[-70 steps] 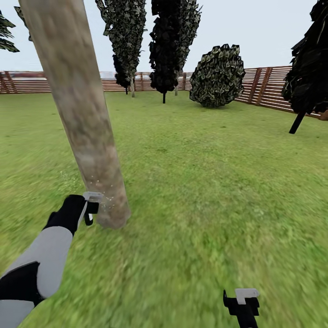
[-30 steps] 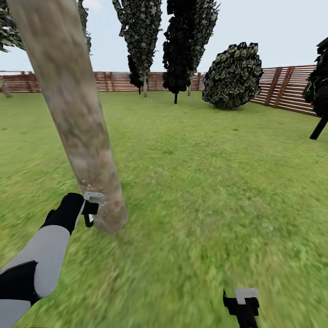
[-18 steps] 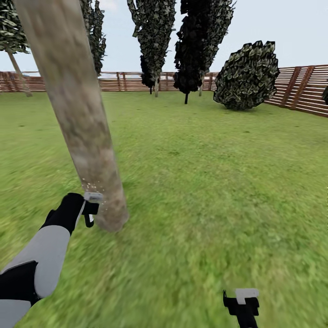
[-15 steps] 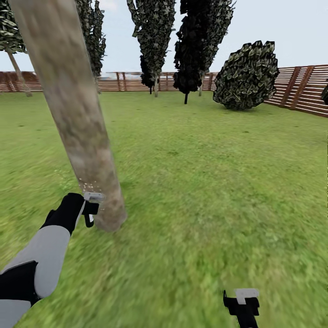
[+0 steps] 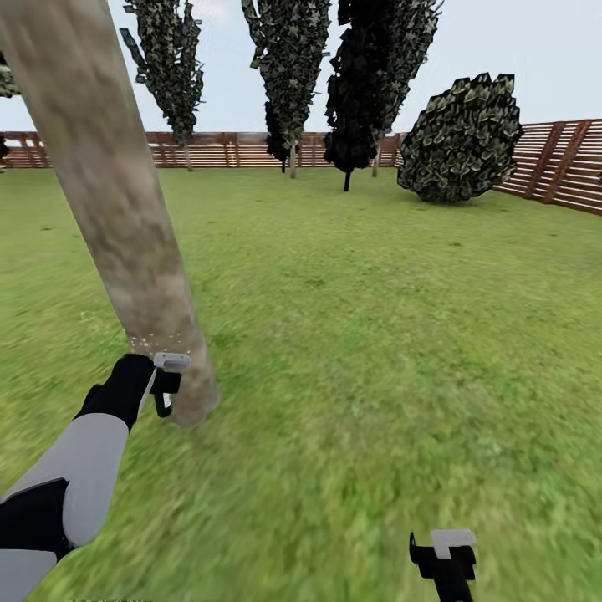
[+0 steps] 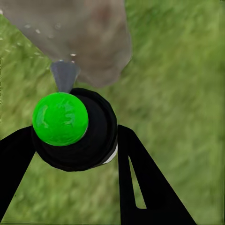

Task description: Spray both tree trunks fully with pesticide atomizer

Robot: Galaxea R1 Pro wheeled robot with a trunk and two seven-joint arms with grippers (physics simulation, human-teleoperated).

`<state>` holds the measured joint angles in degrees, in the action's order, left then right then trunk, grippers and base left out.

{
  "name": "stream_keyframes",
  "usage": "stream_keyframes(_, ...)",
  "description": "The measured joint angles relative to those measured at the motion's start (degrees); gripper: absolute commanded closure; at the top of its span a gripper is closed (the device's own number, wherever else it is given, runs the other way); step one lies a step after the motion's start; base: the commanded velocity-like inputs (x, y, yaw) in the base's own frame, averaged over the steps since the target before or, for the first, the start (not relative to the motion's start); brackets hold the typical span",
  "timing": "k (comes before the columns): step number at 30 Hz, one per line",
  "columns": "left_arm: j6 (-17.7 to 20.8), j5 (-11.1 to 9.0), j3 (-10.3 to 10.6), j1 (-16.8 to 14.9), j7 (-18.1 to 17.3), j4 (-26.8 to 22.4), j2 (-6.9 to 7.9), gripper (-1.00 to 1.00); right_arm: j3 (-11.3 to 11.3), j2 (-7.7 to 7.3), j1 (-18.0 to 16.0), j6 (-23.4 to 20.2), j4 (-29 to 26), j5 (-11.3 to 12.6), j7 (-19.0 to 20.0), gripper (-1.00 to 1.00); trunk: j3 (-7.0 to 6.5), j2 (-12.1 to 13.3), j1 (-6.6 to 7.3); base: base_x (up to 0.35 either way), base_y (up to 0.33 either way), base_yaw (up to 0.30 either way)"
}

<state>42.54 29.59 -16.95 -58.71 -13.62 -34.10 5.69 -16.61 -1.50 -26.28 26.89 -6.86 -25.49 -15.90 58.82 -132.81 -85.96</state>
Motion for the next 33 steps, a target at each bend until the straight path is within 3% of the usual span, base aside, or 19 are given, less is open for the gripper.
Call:
stream_keyframes(7,0.00,0.01,-0.01,0.02,0.09,0.00,-0.07,1.00,0.00,0.00,0.00,0.00,0.00,0.00,0.04,-1.00,0.00,0.00,0.00,0.118,-0.276,0.256)
stream_keyframes(19,0.00,0.01,-0.01,0.09,0.18,0.00,-0.15,1.00,0.00,0.00,0.00,0.00,0.00,0.00,0.04,-1.00,0.00,0.00,0.00,0.149,-0.270,0.043)
stream_keyframes(33,-0.02,-0.04,0.08,0.15,0.49,0.00,-0.24,1.00,-0.01,0.00,0.00,0.00,0.00,0.00,0.04,-1.00,0.00,0.00,0.00,0.152,-0.269,0.270)
